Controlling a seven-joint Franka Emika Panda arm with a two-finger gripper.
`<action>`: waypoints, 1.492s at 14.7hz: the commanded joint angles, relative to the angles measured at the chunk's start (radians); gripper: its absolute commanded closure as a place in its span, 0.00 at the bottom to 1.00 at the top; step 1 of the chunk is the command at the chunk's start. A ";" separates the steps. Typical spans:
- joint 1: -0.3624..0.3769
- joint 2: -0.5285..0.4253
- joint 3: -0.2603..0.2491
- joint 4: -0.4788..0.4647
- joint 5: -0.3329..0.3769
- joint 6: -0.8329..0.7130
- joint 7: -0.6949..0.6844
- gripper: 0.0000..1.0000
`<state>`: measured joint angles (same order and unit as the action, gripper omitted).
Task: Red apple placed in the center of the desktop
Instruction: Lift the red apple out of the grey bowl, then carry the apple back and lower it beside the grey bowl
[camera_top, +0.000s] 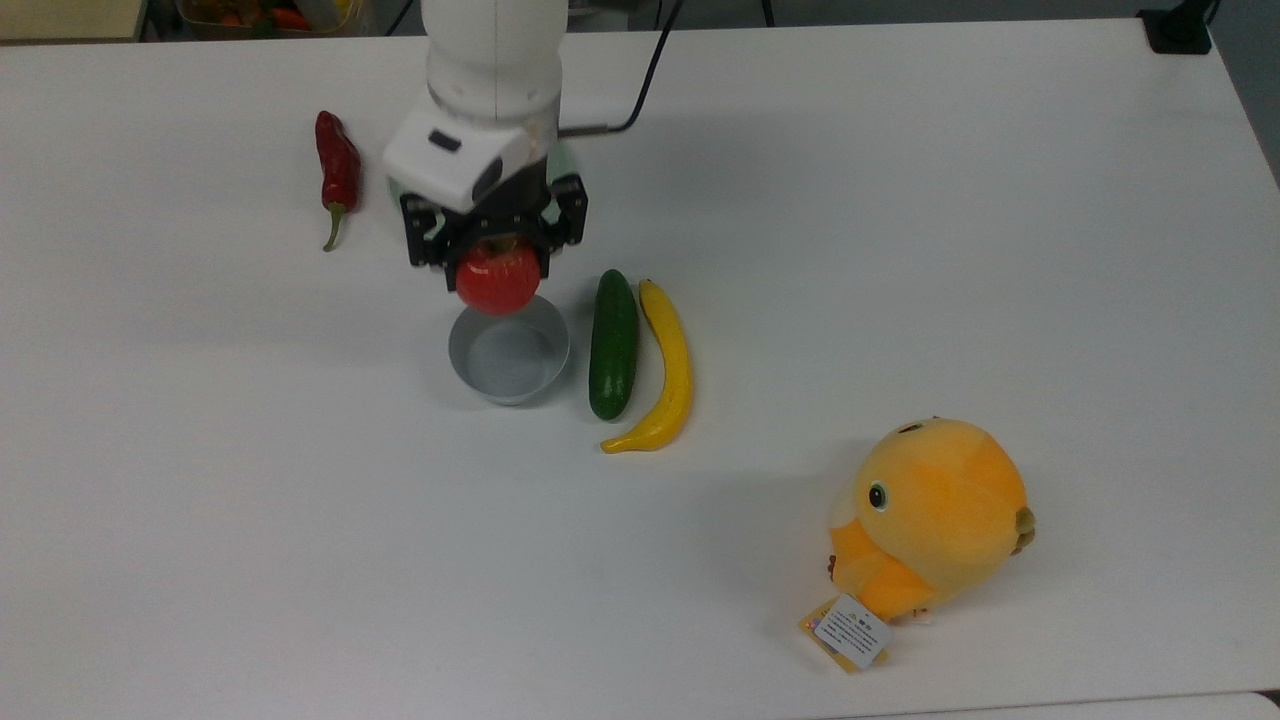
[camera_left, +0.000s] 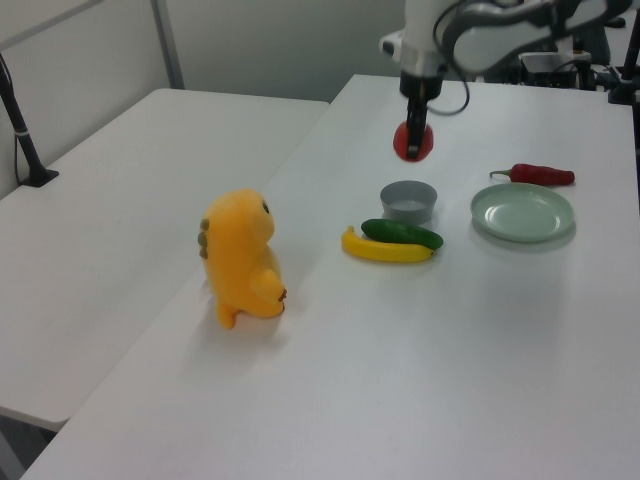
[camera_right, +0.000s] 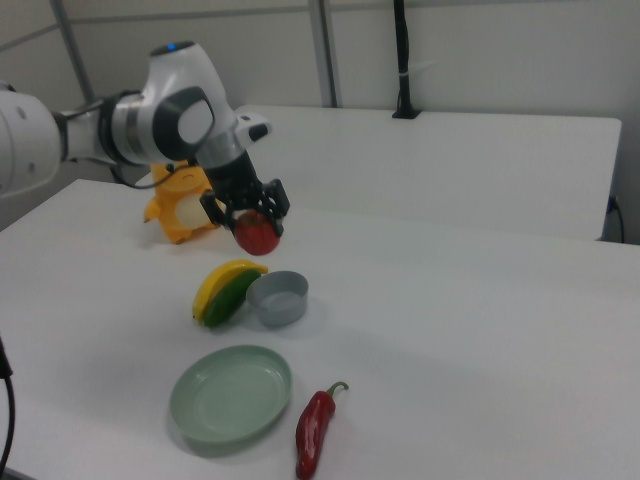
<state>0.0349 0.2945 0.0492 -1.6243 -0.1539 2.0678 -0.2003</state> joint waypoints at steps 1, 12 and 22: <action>0.010 -0.125 -0.003 -0.029 0.043 -0.106 0.009 0.75; 0.016 -0.346 -0.061 -0.133 0.132 -0.423 -0.013 0.75; -0.006 -0.377 -0.131 -0.422 0.128 -0.106 -0.031 0.74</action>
<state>0.0297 -0.0526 -0.0589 -1.9310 -0.0409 1.7861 -0.2088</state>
